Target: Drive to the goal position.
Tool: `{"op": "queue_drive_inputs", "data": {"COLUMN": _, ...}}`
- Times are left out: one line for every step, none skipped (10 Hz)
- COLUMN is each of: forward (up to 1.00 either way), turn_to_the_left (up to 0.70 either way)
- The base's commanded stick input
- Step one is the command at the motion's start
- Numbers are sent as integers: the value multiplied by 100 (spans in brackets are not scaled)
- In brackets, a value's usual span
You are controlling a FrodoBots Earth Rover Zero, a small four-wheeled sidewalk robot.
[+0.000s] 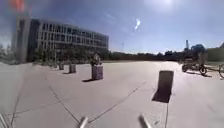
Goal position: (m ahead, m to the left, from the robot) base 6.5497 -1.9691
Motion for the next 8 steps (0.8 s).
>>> {"op": "queue_drive_inputs", "data": {"forward": 70, "turn_to_the_left": 0}}
{"op": "queue_drive_inputs", "data": {"forward": 70, "turn_to_the_left": 0}}
{"op": "queue_drive_inputs", "data": {"forward": 70, "turn_to_the_left": 0}}
{"op": "queue_drive_inputs", "data": {"forward": 70, "turn_to_the_left": 0}}
{"op": "queue_drive_inputs", "data": {"forward": 70, "turn_to_the_left": 0}}
{"op": "queue_drive_inputs", "data": {"forward": 70, "turn_to_the_left": 0}}
{"op": "queue_drive_inputs", "data": {"forward": 70, "turn_to_the_left": 0}}
{"op": "queue_drive_inputs", "data": {"forward": 70, "turn_to_the_left": 0}}
